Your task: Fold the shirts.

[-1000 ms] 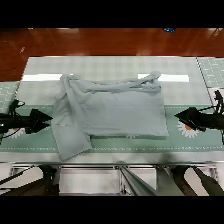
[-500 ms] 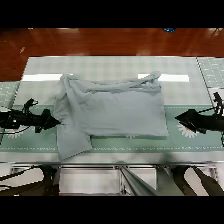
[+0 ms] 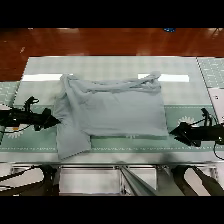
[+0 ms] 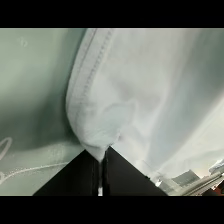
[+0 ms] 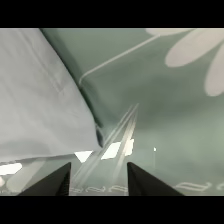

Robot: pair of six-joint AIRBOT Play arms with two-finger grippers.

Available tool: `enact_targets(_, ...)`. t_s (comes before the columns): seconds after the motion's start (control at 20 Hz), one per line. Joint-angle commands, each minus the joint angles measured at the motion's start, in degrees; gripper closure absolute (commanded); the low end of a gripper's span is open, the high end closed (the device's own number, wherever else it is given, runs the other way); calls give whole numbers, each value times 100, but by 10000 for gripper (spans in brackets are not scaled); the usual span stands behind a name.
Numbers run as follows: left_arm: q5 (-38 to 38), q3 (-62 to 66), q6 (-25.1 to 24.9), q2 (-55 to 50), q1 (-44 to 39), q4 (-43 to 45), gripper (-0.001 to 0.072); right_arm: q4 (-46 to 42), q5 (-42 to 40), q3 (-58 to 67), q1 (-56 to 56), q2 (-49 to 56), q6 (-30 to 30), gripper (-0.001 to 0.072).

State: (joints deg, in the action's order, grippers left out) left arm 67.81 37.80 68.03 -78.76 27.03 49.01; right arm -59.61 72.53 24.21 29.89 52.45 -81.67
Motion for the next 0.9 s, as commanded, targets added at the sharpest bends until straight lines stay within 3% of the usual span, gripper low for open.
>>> enact_targets(0.0,-31,7,-4,4,-4,-15,681,280,-387,-70,-494,490,31,303)
enact_targets(0.2,-83,7,-4,4,-4,-15,681,1115,-1357,127,-1213,1224,50,304)
enact_targets(0.25,-118,7,0,4,-4,-66,681,1198,-1486,278,-1434,1460,48,332)
enact_targets(0.4,-118,57,-90,35,-2,-619,681,1412,-1506,887,-1932,1886,267,689)
enact_targets(0.7,271,1512,-472,1152,-2,-2603,681,1158,-660,3976,-2103,1279,446,689)
enact_targets(0.85,-13,2973,-1259,2098,-24,-2756,681,557,-684,6100,-2100,949,560,689)
